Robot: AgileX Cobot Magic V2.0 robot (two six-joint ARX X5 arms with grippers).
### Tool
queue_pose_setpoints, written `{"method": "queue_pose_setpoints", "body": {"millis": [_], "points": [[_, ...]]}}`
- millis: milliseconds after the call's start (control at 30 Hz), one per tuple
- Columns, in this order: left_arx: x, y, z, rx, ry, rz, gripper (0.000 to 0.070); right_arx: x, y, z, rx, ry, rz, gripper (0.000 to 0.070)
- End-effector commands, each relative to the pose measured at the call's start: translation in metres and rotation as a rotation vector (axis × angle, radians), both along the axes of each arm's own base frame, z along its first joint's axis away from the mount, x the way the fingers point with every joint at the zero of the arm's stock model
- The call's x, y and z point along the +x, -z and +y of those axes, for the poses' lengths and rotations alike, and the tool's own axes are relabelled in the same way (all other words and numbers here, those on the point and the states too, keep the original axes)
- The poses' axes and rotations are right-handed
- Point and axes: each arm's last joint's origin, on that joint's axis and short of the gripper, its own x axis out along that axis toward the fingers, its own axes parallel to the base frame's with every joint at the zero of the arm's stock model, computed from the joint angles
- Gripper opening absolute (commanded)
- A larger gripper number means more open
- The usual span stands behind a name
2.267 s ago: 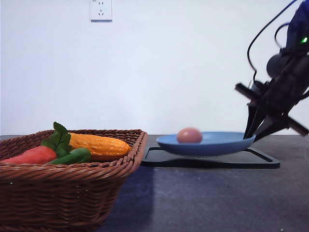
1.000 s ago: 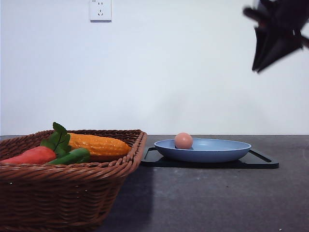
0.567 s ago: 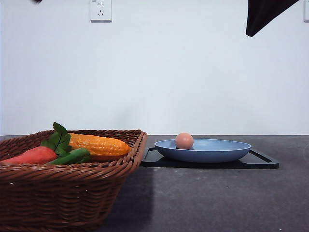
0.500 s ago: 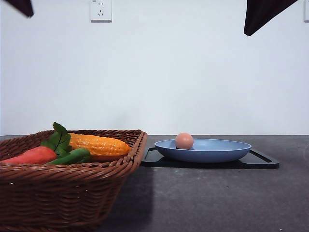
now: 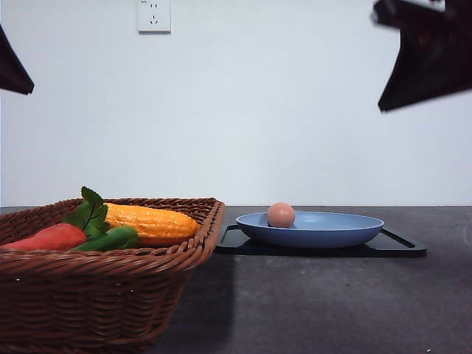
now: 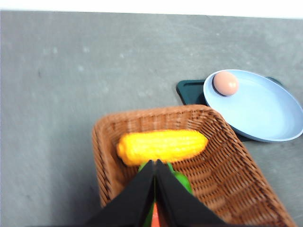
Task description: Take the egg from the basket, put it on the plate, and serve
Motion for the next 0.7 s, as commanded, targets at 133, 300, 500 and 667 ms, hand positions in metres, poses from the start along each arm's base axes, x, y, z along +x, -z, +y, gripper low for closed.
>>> {"method": "queue_pose_setpoints", "body": {"millis": [133, 300, 500, 667], "points": [[0.001, -0.005, -0.002, -0.069, -0.015, -0.002, 0.0000, 0.000, -0.003, 0.002, 0.047, 0.013, -0.001, 0.0000], [0.001, -0.005, -0.002, -0.069, -0.015, -0.002, 0.0000, 0.001, -0.003, 0.002, 0.048, 0.014, -0.003, 0.0000], [0.001, -0.005, -0.002, -0.069, -0.015, -0.002, 0.0000, 0.001, -0.003, 0.002, 0.048, 0.014, -0.002, 0.0000], [-0.010, -0.013, 0.005, -0.076, -0.010, -0.062, 0.0000, 0.001, -0.003, 0.002, 0.048, 0.014, -0.003, 0.0000]]}}
